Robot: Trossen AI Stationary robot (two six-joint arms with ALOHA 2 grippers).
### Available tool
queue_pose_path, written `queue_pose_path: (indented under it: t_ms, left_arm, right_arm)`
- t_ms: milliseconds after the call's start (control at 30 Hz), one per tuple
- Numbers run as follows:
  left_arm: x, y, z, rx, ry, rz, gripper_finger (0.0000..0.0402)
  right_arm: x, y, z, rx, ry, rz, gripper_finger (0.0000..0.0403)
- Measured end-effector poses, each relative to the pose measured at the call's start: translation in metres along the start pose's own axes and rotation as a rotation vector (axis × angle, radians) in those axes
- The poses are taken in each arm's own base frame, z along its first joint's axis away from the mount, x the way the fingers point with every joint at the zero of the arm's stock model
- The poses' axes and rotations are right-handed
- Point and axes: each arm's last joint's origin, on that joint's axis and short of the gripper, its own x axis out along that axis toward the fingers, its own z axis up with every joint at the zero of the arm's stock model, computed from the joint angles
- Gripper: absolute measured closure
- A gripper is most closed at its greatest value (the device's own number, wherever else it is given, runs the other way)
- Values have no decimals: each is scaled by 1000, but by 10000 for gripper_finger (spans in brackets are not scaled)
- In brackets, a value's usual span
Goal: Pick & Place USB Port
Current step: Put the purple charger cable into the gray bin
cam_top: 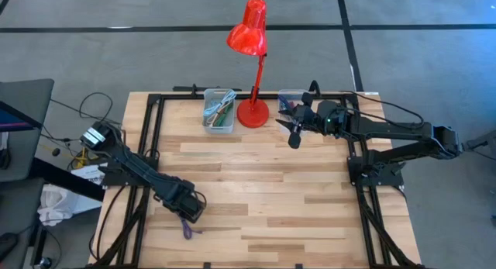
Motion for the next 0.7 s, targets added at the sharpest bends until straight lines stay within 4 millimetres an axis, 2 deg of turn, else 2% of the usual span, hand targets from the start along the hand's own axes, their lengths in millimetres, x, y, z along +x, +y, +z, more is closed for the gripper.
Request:
queue_pose_path:
  t_ms: [167,333,500,700]
  left_arm:
    - [2,-1,1,20,-9,3,238]
    - [2,-1,1,26,-59,-6,260]
    - [4,-3,3,37,-110,-29,301]
    - [9,-2,6,51,-174,-86,372]
  right_arm:
    - [0,0,0,1,0,0,265]
    - [0,0,1,7,-8,-1,269]
    - [0,0,1,9,-8,-1,275]
    - [0,0,1,10,-12,-2,275]
